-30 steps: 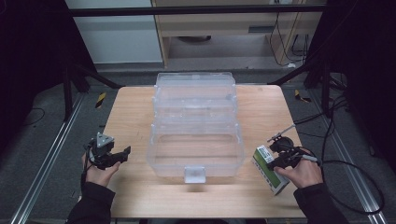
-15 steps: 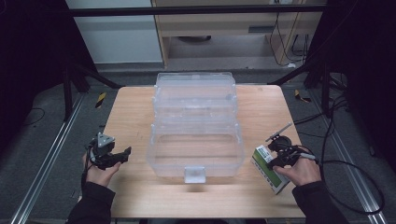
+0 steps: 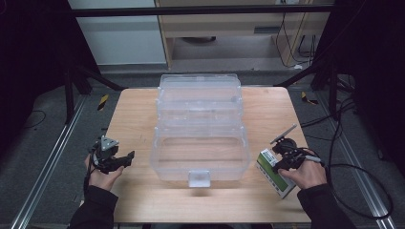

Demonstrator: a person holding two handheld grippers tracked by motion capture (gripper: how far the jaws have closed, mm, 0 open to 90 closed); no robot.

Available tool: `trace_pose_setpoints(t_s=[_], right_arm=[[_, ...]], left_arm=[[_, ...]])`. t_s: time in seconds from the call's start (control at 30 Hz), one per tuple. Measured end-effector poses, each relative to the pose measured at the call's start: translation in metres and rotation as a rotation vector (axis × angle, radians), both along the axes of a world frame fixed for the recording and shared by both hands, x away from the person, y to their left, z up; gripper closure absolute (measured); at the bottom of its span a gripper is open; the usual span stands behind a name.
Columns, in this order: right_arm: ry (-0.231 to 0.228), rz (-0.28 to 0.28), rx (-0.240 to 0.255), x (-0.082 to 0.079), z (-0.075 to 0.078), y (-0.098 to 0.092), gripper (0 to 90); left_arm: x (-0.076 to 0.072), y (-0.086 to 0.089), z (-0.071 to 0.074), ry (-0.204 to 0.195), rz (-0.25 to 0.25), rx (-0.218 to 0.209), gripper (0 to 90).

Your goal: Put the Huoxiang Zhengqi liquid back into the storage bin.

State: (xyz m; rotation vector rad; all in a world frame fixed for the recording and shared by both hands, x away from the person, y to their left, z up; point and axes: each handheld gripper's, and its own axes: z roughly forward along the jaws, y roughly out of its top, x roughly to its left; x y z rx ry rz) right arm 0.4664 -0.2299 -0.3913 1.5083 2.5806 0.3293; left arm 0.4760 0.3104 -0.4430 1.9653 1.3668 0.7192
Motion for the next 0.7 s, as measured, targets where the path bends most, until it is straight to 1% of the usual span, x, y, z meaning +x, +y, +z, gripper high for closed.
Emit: trace_pose_setpoints(t_s=[0.13,0.23,0.27,0.33,0.4,0.43,0.47,0.53,0.57,0.63,0.7], right_arm=[[-0.01,0.007,0.013,-0.001,0.002,0.0,63.7],[-0.04,0.012,0.022,-0.001,0.007,-0.001,63.7],[-0.045,0.003,0.023,-0.002,0.01,-0.001,63.7],[-0.064,0.011,0.029,-0.002,0.014,-0.003,63.8],[-0.074,0.009,0.035,-0.002,0.019,-0.003,63.8],[-0.084,0.017,0.039,-0.002,0.021,-0.004,63.8],[-0.086,0.016,0.042,-0.002,0.024,-0.004,63.8],[-0.103,0.015,0.044,-0.002,0.028,-0.005,63.8],[-0.118,0.019,0.045,-0.002,0.031,-0.005,63.8],[-0.127,0.015,0.054,-0.002,0.035,-0.005,63.8],[-0.136,0.016,0.06,-0.002,0.04,-0.006,63.8]], left_arm=[[0.0,0.002,0.002,-0.008,0.011,-0.003,37.1],[-0.001,0.002,0.003,-0.009,0.014,0.003,39.0],[-0.001,0.002,0.003,-0.012,0.014,0.005,39.8],[-0.001,0.002,0.003,-0.014,0.014,0.007,40.8],[-0.001,0.002,0.004,-0.018,0.016,0.006,40.8],[-0.001,0.002,0.004,-0.015,0.012,0.008,40.7],[0.0,0.002,0.004,-0.011,0.01,0.007,40.3],[0.0,0.002,0.004,-0.011,0.012,0.012,39.3],[0.0,0.002,0.003,-0.01,0.013,0.008,38.7],[0.001,0.003,0.003,-0.01,0.019,0.004,38.0],[0.001,0.003,0.003,-0.018,0.024,-0.003,36.7]])
